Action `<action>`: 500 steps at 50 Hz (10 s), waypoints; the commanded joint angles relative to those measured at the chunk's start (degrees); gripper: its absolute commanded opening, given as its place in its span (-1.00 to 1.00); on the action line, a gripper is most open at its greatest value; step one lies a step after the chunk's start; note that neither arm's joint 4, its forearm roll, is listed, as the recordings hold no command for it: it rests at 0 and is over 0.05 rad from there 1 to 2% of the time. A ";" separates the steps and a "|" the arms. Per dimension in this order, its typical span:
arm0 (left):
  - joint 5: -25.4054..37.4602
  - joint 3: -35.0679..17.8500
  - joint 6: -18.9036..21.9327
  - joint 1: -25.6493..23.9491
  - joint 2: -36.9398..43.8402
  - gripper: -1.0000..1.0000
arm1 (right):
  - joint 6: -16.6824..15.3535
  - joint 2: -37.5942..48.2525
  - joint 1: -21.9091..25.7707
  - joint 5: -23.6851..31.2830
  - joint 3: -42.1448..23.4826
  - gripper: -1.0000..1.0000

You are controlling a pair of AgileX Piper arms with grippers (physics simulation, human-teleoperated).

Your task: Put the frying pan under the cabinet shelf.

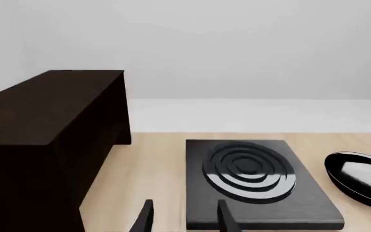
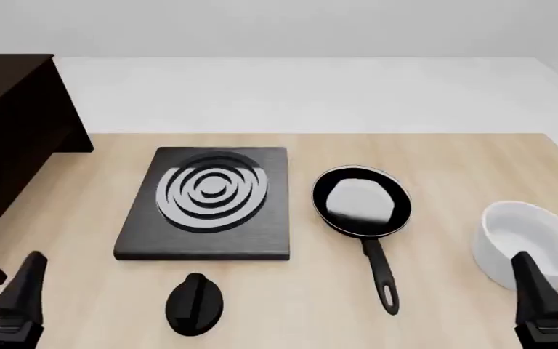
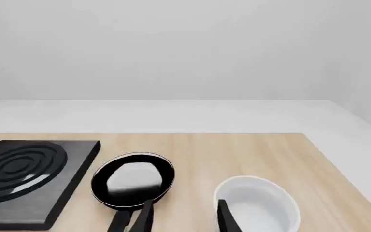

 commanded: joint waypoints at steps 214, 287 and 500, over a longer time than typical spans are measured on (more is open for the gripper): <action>-49.41 -37.02 77.02 -63.69 109.35 1.00 | -0.02 0.23 -0.01 -0.07 -0.15 1.00; -42.94 -55.20 79.00 -59.85 126.00 1.00 | -0.03 0.24 0.02 -0.07 -0.15 1.00; -69.77 -0.56 99.15 -41.97 58.20 -1.00 | -0.02 0.25 0.01 -0.07 -0.15 1.00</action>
